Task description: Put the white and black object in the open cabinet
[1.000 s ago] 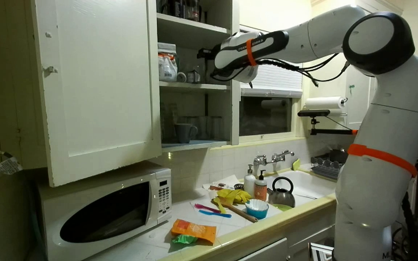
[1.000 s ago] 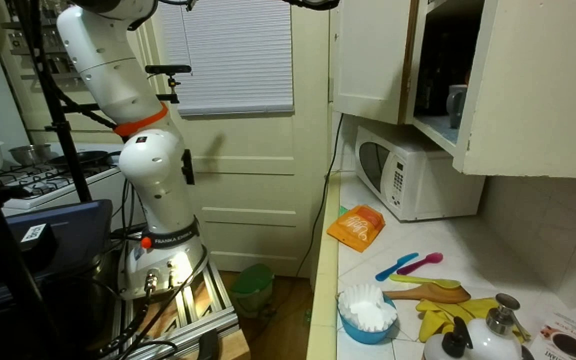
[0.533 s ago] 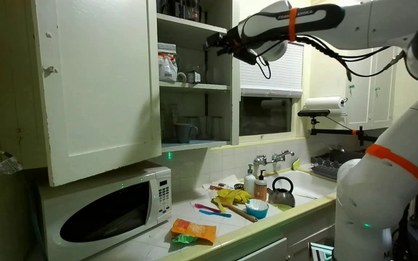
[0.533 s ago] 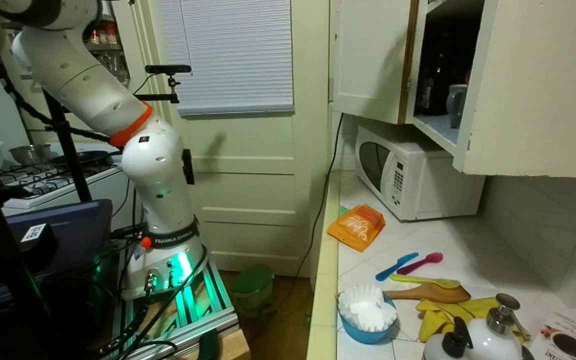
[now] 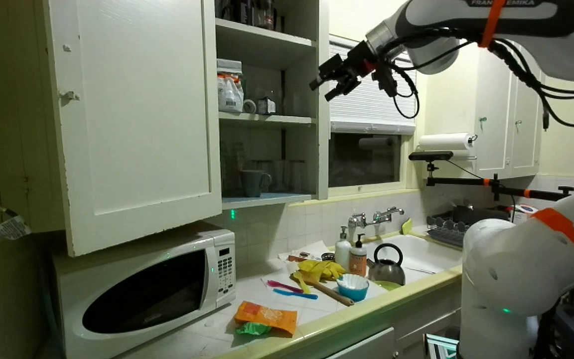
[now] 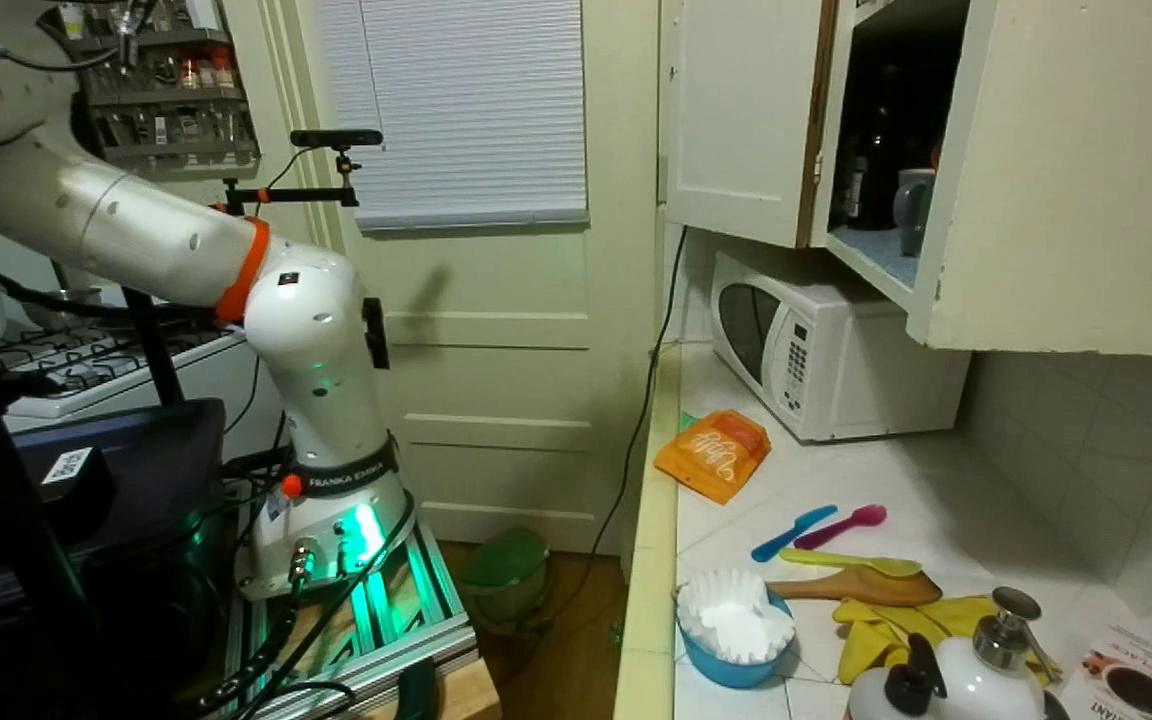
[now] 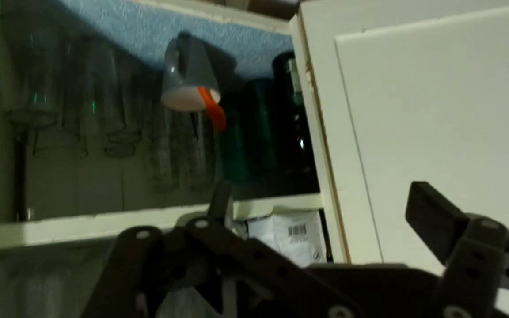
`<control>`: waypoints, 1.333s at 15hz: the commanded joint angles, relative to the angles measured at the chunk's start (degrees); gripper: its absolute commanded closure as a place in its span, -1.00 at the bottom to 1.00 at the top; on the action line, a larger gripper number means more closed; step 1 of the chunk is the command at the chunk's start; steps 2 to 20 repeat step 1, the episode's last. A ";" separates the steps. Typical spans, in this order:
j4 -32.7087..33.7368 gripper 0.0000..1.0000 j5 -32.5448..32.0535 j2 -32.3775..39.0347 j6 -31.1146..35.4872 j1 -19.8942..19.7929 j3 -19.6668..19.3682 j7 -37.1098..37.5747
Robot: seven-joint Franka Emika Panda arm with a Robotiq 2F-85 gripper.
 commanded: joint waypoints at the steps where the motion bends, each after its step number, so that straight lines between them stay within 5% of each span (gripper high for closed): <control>1: -0.38 -1.00 -0.95 -0.83 -0.88 0.96 -0.43 0.56; 20: -0.38 -1.00 -0.95 -0.83 -0.88 0.96 -0.43 0.56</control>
